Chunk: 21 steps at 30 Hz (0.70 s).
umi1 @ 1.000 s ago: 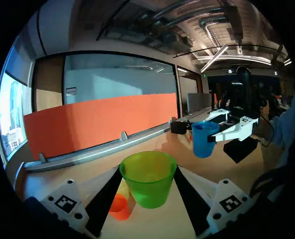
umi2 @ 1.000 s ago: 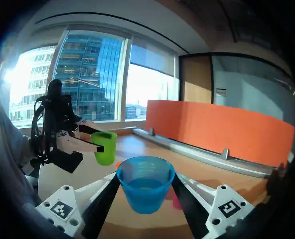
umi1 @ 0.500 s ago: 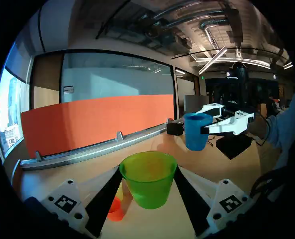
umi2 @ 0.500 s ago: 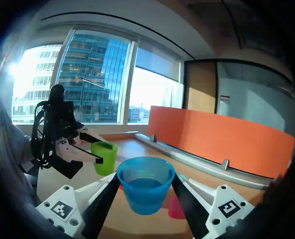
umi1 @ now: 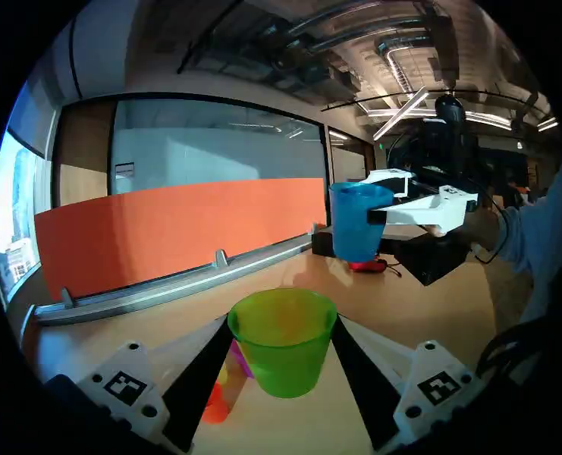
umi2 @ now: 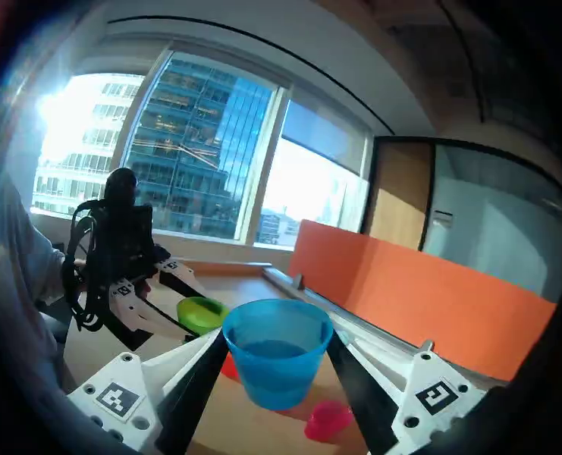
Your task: Pour water
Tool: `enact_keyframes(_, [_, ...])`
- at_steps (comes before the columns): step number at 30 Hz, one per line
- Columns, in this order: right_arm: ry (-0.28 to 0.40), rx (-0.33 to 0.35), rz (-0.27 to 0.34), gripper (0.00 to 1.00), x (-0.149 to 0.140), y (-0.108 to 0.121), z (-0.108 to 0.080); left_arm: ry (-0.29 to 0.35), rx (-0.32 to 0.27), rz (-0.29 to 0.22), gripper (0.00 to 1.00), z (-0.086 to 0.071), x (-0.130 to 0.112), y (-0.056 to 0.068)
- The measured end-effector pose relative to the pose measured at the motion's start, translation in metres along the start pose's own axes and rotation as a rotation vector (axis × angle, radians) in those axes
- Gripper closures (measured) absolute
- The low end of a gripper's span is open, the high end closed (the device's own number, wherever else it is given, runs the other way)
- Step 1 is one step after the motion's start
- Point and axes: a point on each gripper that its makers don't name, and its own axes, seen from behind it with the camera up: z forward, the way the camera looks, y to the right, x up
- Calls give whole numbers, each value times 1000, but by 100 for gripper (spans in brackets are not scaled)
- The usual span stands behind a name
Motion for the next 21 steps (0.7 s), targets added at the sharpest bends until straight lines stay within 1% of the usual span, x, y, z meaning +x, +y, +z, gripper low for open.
enact_keyframes(12, [16,8,-84,9,21,9,6,-7,-20,-4,11,6,-2,7])
enact_keyframes(21, [28,4,-184,9,42,18,11,-7,-36,-10,12,10,-2,13])
